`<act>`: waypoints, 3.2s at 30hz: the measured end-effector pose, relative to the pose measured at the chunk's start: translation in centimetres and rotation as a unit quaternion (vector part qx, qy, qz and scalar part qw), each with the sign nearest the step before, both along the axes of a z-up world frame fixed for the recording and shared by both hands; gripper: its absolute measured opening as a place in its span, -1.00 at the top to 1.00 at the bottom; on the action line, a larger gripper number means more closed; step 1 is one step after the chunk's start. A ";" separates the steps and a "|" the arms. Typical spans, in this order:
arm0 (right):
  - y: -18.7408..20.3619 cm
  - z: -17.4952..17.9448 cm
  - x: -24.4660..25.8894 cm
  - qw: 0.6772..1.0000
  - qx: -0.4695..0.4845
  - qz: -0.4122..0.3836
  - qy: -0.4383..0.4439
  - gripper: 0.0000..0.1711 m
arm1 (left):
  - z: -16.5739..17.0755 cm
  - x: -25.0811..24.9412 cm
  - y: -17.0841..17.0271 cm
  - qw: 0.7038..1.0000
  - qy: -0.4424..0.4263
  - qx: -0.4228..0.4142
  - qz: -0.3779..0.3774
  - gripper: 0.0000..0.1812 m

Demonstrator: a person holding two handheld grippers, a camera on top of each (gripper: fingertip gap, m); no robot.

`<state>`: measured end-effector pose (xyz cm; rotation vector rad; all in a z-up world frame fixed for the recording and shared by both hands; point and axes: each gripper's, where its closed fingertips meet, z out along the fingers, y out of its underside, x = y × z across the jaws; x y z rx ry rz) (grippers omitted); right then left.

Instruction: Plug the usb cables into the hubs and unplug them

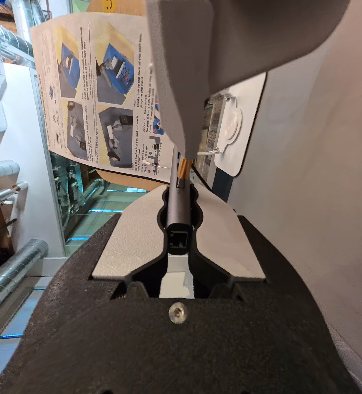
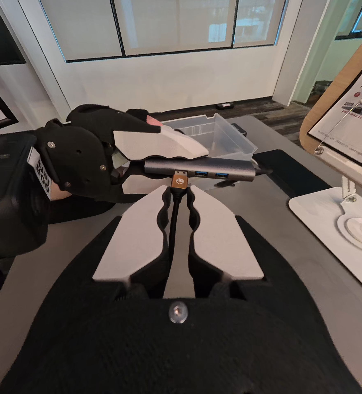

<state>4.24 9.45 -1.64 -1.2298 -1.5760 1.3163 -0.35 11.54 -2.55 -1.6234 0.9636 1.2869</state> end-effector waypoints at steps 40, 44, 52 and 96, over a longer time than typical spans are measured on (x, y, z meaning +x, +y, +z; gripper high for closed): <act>-0.7 0.8 0.6 0.999 -0.002 0.031 0.017 0.82 | 1.1 0.9 -0.5 0.999 -0.005 0.026 -0.028 0.82; -0.8 0.4 0.7 0.999 0.016 0.036 0.005 0.82 | 0.9 1.1 -0.5 0.999 0.015 0.019 -0.033 0.82; -0.9 0.2 0.7 0.999 0.012 0.040 -0.002 0.82 | 1.0 1.1 -0.7 0.998 0.043 0.018 -0.032 0.82; -0.9 1.0 0.3 0.999 0.031 -0.016 0.005 0.82 | 0.8 1.4 -0.6 0.999 0.018 0.030 -0.021 0.83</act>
